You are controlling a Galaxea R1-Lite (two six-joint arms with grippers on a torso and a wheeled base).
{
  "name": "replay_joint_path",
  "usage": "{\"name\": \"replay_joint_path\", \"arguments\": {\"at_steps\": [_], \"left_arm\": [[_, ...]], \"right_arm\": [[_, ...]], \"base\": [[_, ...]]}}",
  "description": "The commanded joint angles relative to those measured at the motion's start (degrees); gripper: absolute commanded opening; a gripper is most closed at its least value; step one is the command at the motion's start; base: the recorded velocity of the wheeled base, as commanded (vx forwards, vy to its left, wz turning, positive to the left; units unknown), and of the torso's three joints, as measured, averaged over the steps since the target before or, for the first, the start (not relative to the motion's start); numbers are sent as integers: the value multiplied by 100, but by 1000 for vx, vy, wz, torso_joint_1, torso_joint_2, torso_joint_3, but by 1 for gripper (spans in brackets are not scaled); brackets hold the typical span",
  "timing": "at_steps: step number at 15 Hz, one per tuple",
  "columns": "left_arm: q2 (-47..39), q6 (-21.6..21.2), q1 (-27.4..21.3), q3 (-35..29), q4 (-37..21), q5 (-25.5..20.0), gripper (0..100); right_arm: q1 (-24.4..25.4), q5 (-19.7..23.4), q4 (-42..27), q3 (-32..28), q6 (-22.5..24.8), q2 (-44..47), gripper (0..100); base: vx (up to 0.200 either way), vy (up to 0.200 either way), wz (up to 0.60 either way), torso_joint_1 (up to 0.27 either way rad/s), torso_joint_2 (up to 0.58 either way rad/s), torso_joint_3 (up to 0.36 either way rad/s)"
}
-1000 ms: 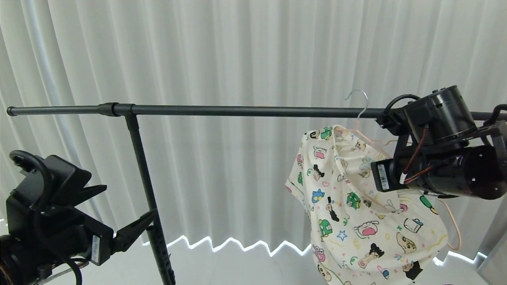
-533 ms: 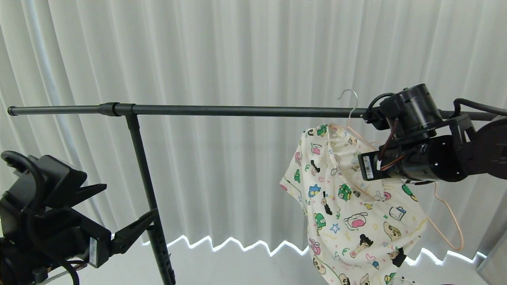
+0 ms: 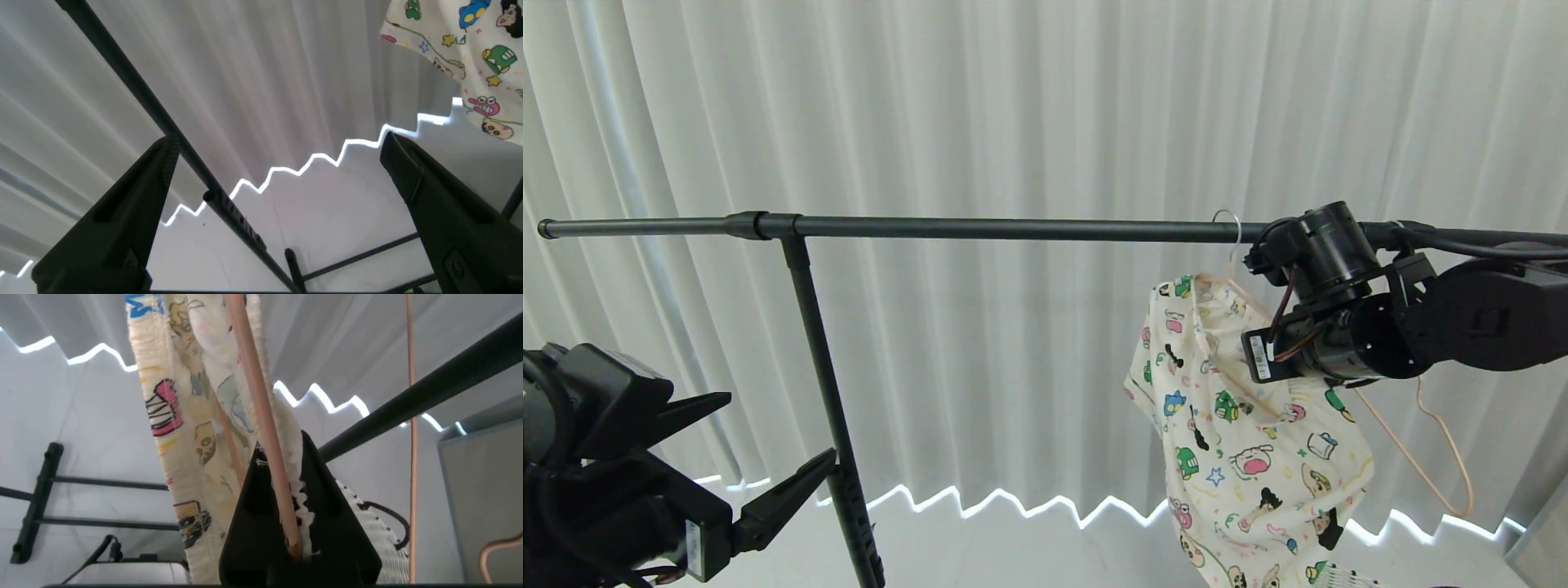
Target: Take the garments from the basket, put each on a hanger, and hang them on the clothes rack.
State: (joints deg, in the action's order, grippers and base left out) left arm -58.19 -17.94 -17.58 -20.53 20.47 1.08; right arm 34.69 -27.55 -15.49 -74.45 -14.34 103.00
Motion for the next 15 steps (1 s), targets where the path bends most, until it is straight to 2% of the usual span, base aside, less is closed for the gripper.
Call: {"name": "replay_joint_path", "arguments": {"at_steps": [1, 6, 7, 15], "left_arm": [[35, 1, -18, 5, 1, 6, 100], [88, 1, -18, 31, 1, -3, 100], [97, 1, -18, 58, 1, 6, 100], [79, 45, 106, 128, 1, 6, 100]], "right_arm": [[2, -5, -6, -17, 10, 19, 0], [2, 4, -15, -61, 19, 10, 0], [11, -5, -15, -52, 19, -34, 100], [556, 110, 73, 53, -52, -1124, 100]], "base": [[0, 0, 0, 0, 0, 0], [0, 0, 0, 0, 0, 0], [0, 0, 0, 0, 0, 0], [0, 0, 0, 0, 0, 0]]}}
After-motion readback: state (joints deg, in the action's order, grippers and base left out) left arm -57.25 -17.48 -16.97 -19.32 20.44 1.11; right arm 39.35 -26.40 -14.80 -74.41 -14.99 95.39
